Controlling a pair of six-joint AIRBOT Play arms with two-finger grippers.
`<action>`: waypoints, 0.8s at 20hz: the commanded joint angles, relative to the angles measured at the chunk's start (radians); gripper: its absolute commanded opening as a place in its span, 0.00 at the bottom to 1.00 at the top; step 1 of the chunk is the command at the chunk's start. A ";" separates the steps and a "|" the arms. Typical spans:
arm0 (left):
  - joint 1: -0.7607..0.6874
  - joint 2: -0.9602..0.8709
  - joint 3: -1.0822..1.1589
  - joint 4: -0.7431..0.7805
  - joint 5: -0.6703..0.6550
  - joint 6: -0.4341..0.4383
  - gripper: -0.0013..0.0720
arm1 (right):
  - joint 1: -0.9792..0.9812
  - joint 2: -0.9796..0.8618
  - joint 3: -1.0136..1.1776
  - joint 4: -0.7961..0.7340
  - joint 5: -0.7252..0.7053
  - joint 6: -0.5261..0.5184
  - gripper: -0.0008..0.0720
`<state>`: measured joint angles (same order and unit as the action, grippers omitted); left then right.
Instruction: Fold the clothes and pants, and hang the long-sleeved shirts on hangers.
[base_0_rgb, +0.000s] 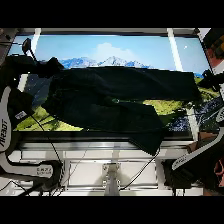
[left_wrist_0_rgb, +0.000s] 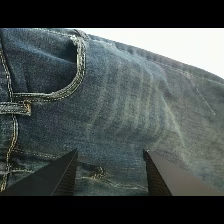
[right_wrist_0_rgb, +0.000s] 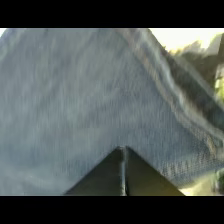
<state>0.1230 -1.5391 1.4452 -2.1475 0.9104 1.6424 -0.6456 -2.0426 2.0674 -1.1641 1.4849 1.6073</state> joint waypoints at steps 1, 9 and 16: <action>0.006 0.000 0.001 0.002 -0.002 0.000 0.43 | -0.012 0.056 -0.024 0.131 0.135 -0.140 0.03; 0.085 0.006 -0.001 0.008 0.100 0.180 0.06 | -0.017 0.399 -0.655 0.237 0.189 -0.285 0.03; 0.111 0.006 -0.002 0.008 0.366 0.362 0.06 | -0.017 0.630 -1.183 0.165 0.162 -0.222 0.39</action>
<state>0.2283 -1.5333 1.4433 -2.1391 1.1748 1.9385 -0.6621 -1.4818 1.0580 -0.9638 1.6547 1.3426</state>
